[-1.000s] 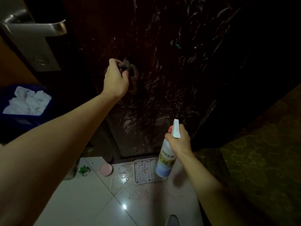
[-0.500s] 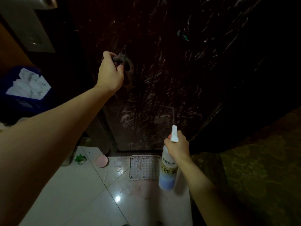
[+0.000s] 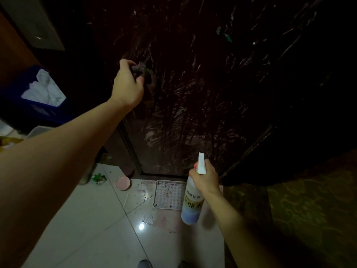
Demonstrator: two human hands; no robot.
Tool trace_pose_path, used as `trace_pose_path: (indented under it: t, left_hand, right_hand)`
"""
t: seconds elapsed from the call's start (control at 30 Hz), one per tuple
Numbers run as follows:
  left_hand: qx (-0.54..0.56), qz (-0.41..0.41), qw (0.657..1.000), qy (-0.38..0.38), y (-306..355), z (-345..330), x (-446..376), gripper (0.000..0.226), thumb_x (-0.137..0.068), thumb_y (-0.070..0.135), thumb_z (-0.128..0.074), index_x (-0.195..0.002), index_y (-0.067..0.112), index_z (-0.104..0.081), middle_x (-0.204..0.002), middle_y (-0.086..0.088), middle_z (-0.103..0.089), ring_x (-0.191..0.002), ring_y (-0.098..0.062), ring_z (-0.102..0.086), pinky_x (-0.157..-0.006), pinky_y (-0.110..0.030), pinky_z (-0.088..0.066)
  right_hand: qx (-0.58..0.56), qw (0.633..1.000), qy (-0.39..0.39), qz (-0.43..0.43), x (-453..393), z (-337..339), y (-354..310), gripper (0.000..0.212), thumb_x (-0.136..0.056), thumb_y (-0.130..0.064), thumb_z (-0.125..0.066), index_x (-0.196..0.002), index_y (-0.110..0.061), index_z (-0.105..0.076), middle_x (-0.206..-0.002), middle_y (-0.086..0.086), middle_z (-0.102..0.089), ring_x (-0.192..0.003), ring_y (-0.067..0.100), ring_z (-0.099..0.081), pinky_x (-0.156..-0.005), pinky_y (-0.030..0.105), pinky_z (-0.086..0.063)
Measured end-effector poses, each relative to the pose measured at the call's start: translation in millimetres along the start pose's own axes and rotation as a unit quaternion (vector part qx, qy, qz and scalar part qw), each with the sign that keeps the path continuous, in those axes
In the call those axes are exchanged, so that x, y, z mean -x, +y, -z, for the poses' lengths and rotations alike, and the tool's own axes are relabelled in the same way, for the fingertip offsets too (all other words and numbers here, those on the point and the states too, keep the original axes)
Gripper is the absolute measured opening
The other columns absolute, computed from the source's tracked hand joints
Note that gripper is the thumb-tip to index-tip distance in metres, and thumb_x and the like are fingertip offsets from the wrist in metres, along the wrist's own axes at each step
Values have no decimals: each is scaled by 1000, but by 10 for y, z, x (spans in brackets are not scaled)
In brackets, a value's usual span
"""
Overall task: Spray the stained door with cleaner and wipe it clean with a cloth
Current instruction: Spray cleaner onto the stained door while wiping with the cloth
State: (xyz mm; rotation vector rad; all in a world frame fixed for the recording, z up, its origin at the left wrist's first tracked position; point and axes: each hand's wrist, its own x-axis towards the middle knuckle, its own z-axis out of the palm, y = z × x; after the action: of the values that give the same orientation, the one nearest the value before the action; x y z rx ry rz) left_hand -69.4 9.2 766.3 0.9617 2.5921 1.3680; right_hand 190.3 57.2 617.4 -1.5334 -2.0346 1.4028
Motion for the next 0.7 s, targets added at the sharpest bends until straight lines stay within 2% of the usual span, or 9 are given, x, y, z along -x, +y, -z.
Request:
trace_pose_path:
  t: [0.2,0.33,0.47,0.57,0.7]
  left_hand:
    - [7,-4,1000,5,-2,-9,1,36,-95,19,-50,-128,9,-38,-122,-13,-57,-109,-28,-57,-92,-43,-48]
    - [0,-7,1000,1,-28,-4,7,35,-95,19,-50,-127,9,-38,-120,-15,-57,-107,-30,-58,-87,-42,-49]
    - [-16,-6,1000,3,-45,4,-15,34,-97,18,-49,-128,8,-38,-120,-13,-56,-102,-24,-56,-76,-31,-40]
    - [-23,-3,1000,1,-51,10,-11,34,-98,18,-48,-128,8,-37,-121,-13,-56,-102,-24,-56,-75,-29,-38]
    - [-22,-3,1000,2,-74,4,-16,34,-97,18,-48,-127,8,-38,-122,-14,-56,-100,-22,-56,-75,-29,-39]
  right_hand:
    - [14,1000,-8,21,-49,-132,-9,20,-78,-16,-64,-94,-13,-53,-88,3,-57,-83,20,-54,-69,28,-41]
    - [-6,1000,-12,17,-55,-215,-68,19,-78,-15,-64,-93,-13,-53,-88,4,-57,-83,22,-54,-68,27,-39]
    - [-20,997,-56,56,-12,-304,-188,26,-78,-13,-65,-100,-18,-52,-96,1,-56,-87,18,-53,-71,24,-37]
    - [-12,995,-53,84,-2,-390,-331,23,-75,-12,-66,-91,-16,-51,-92,3,-56,-88,22,-53,-71,27,-40]
    - [-23,996,-59,70,14,-459,-458,18,-73,-14,-66,-84,-14,-52,-82,4,-57,-84,26,-56,-73,34,-47]
